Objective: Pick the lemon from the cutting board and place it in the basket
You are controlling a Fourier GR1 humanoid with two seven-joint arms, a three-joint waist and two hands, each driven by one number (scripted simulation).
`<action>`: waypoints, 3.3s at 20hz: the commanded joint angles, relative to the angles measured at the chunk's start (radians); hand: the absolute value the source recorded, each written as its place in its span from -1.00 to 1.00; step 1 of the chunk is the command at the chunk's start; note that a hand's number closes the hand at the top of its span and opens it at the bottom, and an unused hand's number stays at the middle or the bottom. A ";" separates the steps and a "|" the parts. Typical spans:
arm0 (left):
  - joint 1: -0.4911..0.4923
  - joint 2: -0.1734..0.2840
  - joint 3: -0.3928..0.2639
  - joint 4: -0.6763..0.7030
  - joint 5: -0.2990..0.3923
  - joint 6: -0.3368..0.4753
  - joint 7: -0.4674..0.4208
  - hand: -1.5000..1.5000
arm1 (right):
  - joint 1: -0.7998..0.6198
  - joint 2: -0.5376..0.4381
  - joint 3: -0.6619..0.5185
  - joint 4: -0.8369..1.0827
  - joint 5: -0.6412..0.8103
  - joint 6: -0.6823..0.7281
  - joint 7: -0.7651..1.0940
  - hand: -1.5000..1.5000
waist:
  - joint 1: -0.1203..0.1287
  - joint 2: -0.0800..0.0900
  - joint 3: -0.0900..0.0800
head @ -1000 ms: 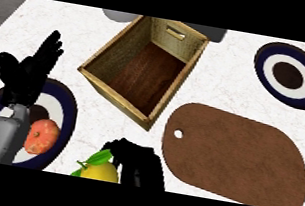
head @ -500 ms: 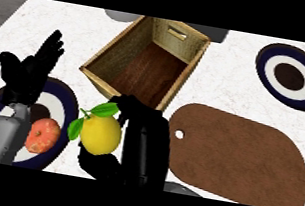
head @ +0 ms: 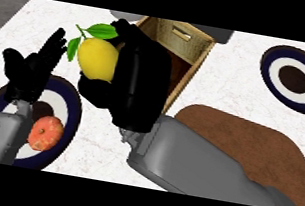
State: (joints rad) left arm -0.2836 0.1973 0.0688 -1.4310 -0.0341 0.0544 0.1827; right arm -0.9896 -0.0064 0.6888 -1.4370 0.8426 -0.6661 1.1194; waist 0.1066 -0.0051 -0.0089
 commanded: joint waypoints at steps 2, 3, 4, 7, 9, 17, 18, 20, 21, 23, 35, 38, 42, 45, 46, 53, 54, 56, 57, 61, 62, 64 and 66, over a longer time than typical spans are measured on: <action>-0.019 -0.019 -0.018 0.019 -0.001 -0.005 0.010 0.00 | -0.226 0.006 -0.037 0.177 -0.038 0.028 0.227 1.00 | 0.013 0.008 0.000; 0.003 -0.025 -0.019 0.022 -0.011 0.008 -0.015 0.00 | -0.246 0.006 -0.025 0.195 -0.047 0.026 0.258 1.00 | 0.016 0.006 0.000; -0.029 -0.006 -0.005 0.024 0.003 -0.011 -0.014 0.00 | -0.295 0.006 -0.061 0.246 -0.079 0.042 0.236 1.00 | 0.015 0.013 0.001; -0.035 -0.002 0.003 0.032 0.000 -0.003 -0.010 0.00 | -0.371 0.006 -0.069 0.369 -0.116 0.068 0.250 1.00 | 0.018 0.016 0.001; -0.016 -0.032 -0.023 0.030 -0.017 0.014 -0.021 0.00 | -0.395 0.006 -0.067 0.416 -0.152 0.023 0.265 1.00 | 0.017 0.017 0.002; -0.011 -0.005 0.007 0.030 0.002 -0.006 -0.033 0.00 | -0.429 0.006 -0.029 0.635 -0.282 -0.062 0.174 1.00 | 0.013 0.024 0.004; -0.049 -0.023 -0.009 0.023 -0.007 0.011 0.010 0.00 | -0.476 0.006 -0.022 0.616 -0.306 -0.038 0.235 1.00 | 0.008 0.017 0.004; -0.037 0.000 0.018 0.039 -0.004 0.007 -0.031 0.00 | -0.504 0.006 -0.038 0.661 -0.351 -0.046 0.172 1.00 | -0.001 0.021 0.004; -0.001 -0.004 0.006 0.023 -0.003 -0.003 -0.033 0.00 | -0.479 0.006 -0.013 0.663 -0.360 -0.091 0.165 1.00 | 0.003 0.019 0.005; 0.005 -0.013 0.012 0.019 -0.002 0.008 -0.050 0.00 | -0.483 0.006 -0.061 0.683 -0.417 -0.089 0.100 1.00 | -0.017 0.019 0.006; -0.007 -0.001 0.021 0.041 -0.021 0.023 -0.040 0.00 | -0.626 0.006 0.266 0.887 -0.304 0.296 -0.068 1.00 | -0.037 0.018 0.004; 0.032 -0.037 0.000 -0.019 -0.013 0.032 -0.025 0.00 | -0.638 0.006 0.264 0.911 -0.317 0.332 -0.103 1.00 | -0.041 0.013 0.006; 0.003 0.025 0.039 0.015 0.012 -0.020 -0.027 0.00 | -0.652 0.006 0.276 0.919 -0.340 0.311 -0.089 1.00 | -0.027 0.022 0.005; 0.037 0.000 0.033 0.021 0.004 -0.006 -0.074 0.00 | -0.674 0.006 0.260 0.955 -0.357 0.325 -0.104 1.00 | -0.028 0.024 0.005; 0.048 0.014 0.031 -0.054 0.009 -0.004 0.006 0.00 | -0.697 0.006 0.218 1.014 -0.385 0.380 -0.140 1.00 | -0.023 0.020 0.006; 0.016 0.013 0.044 0.012 0.012 -0.011 -0.030 0.00 | -0.627 0.006 0.208 1.005 -0.483 0.529 -0.152 1.00 | -0.035 0.024 0.005; 0.030 -0.027 0.002 -0.037 -0.016 0.022 -0.016 0.00 | -0.654 0.006 0.203 0.968 -0.502 0.563 -0.115 1.00 | -0.031 0.019 0.006; 0.017 -0.034 -0.004 -0.030 -0.019 0.023 -0.019 0.00 | -0.601 0.006 0.229 1.003 -0.491 0.508 -0.150 1.00 | -0.021 0.026 0.005; 0.040 -0.021 0.018 0.014 -0.010 0.009 -0.065 0.00 | -0.630 0.006 0.212 1.015 -0.493 0.521 -0.169 1.00 | -0.034 0.024 0.005; 0.050 0.018 0.048 -0.044 0.024 -0.022 -0.026 0.00 | -0.590 0.006 0.232 1.045 -0.472 0.465 -0.182 1.00 | -0.030 0.021 0.006; 0.074 -0.008 0.021 -0.039 0.000 -0.009 -0.058 0.00 | -0.597 0.006 0.248 1.004 -0.476 0.476 -0.141 1.00 | -0.025 0.021 0.006; 0.015 -0.004 0.023 -0.074 0.005 0.005 0.033 0.00 | -0.555 0.006 0.259 1.025 -0.459 0.448 -0.191 1.00 | -0.039 0.019 0.007; -0.022 0.028 0.059 -0.007 0.014 -0.009 0.014 0.00 | -0.628 0.006 0.228 1.069 -0.480 0.502 -0.189 1.00 | -0.032 0.025 0.006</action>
State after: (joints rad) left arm -0.2783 0.1982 0.1006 -1.4543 -0.0338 0.0583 0.1810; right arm -1.5898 -0.0004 0.9313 -0.4128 0.3690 -0.1816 0.9449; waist 0.0727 0.0174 -0.0027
